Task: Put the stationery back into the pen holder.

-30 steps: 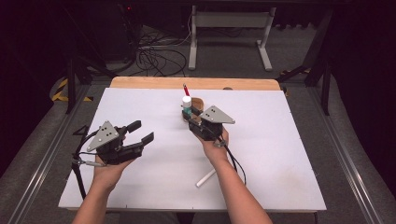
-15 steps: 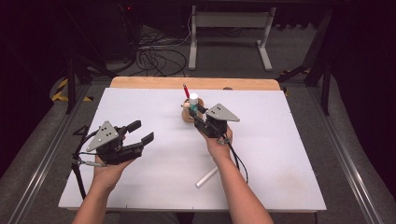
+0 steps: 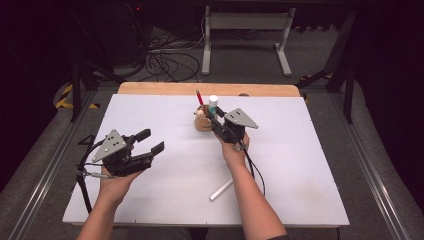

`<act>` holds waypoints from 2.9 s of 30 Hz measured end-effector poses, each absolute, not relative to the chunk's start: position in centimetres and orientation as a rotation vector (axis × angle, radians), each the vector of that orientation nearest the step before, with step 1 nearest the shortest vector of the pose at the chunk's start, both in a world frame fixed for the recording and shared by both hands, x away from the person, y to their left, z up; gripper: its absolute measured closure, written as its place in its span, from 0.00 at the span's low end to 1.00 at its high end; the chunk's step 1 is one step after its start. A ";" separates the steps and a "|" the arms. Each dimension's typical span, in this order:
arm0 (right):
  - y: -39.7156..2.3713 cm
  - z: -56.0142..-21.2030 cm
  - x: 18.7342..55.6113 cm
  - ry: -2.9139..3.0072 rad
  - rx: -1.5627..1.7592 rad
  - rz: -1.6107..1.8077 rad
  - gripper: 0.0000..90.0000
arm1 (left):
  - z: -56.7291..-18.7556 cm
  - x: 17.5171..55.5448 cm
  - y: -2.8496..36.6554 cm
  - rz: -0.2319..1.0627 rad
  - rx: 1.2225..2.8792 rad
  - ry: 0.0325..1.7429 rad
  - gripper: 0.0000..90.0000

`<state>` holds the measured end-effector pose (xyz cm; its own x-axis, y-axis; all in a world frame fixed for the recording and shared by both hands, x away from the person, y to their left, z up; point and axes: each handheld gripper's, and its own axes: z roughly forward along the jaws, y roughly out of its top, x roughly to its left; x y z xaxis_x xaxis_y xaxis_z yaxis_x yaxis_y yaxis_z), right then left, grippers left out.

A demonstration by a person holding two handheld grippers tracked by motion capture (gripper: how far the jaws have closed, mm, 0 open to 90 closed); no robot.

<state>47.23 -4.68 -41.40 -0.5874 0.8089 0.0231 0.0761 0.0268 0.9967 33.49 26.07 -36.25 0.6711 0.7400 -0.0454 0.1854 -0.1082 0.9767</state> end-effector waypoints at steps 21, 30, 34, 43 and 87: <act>-3.9 -43.7 49.3 1.644 0.868 1.606 0.73 | -36.3 33.5 26.2 0.551 1.644 0.772 0.39; -3.7 -43.9 49.4 1.650 0.868 1.588 0.73 | -36.3 33.6 26.2 0.554 1.649 0.771 0.39; -3.7 -44.0 49.5 1.645 0.869 1.589 0.73 | -36.3 33.5 26.2 0.553 1.648 0.770 0.39; -3.6 -44.5 49.7 1.667 0.883 1.574 0.73 | -36.3 33.6 26.2 0.551 1.650 0.769 0.39; -3.9 -41.2 46.4 1.762 0.842 1.648 0.34 | -36.3 33.5 26.0 0.527 1.646 0.766 0.39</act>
<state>46.43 -3.93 -41.20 -0.6338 0.7735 0.0080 0.0599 0.0388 0.9975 33.54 26.00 -36.31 0.6822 0.7282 -0.0655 0.1987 -0.0984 0.9751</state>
